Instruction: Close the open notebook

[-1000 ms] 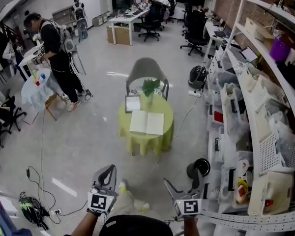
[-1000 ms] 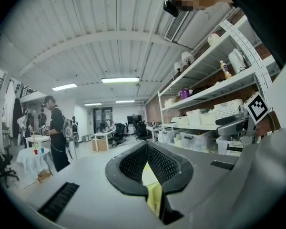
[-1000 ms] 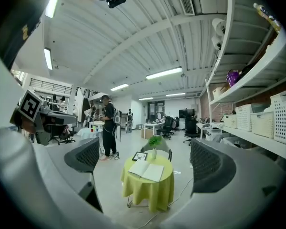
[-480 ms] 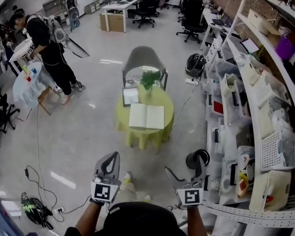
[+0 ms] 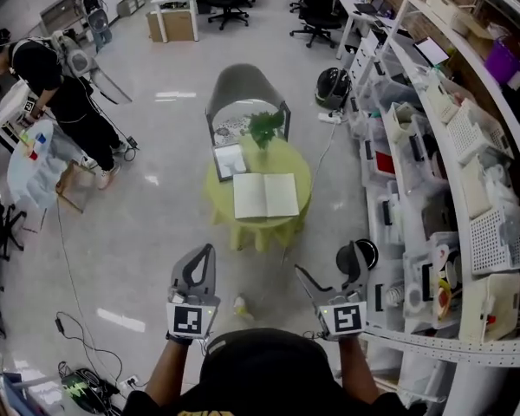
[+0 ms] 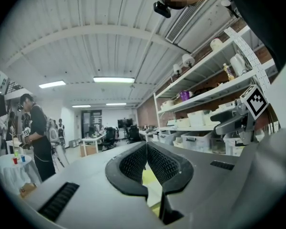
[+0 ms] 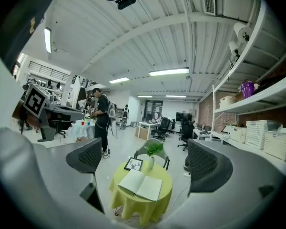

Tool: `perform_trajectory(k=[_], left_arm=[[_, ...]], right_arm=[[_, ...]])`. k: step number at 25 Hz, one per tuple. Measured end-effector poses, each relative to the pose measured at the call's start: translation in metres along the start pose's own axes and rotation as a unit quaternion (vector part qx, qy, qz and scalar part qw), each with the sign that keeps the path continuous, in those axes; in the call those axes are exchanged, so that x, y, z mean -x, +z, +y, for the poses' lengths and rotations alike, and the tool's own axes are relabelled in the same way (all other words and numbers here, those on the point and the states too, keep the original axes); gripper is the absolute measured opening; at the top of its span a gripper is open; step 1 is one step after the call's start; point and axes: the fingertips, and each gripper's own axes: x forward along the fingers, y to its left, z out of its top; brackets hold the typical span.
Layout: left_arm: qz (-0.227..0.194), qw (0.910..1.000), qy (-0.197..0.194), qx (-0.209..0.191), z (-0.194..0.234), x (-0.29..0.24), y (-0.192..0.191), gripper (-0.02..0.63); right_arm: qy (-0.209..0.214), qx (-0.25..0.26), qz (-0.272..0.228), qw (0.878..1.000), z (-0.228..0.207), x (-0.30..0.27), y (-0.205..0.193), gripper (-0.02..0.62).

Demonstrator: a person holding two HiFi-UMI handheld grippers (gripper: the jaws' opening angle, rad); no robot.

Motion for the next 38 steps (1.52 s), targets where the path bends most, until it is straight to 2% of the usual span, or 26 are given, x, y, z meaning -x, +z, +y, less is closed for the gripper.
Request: perform_trajectory(k=[2,8,12,17,24,28,31,35,38], left_arm=[[-0.009,0.9998,-0.01,0.011,0.012,-0.006,-0.004,0.018],[0.005,0.9992,-0.03,0.024,0.055,-0.022,-0.032,0.018],[0.014,0.9988,-0.04,0.024,0.066,-0.037,-0.043,0.018],[0.001,0.9989,-0.039,0.026,0.076,-0.072,-0.049,0.018],[0.02,0.9989,-0.027,0.033,0.086,-0.116,-0.068,0.018],[0.032,0.9974,-0.017,0.062,0.095,-0.143,-0.081,0.018],[0.034,0.9979,-0.029,0.046,0.087,-0.17,-0.082,0.018],[0.068,0.9968,-0.022,0.036,0.09,-0.198,-0.091,0.018],[0.083,0.9963,-0.019,0.011,0.094,-0.219,-0.094,0.018]], right_arm=[[-0.003,-0.001,0.008,1.0,0.009,-0.014,-0.001,0.539],[-0.014,0.009,0.036,0.999,0.032,-0.057,-0.012,0.531],[-0.013,0.003,0.043,0.999,0.037,-0.081,-0.014,0.531],[-0.008,0.003,0.032,0.999,0.03,-0.12,-0.015,0.531],[0.006,0.011,0.037,0.999,0.012,-0.162,-0.036,0.526],[0.038,-0.031,0.053,0.997,0.014,-0.196,-0.052,0.518],[0.051,-0.028,0.049,0.997,0.01,-0.223,-0.057,0.513],[0.075,-0.036,0.062,0.995,-0.002,-0.25,-0.062,0.504],[0.112,-0.087,0.072,0.987,-0.002,-0.266,-0.063,0.494]])
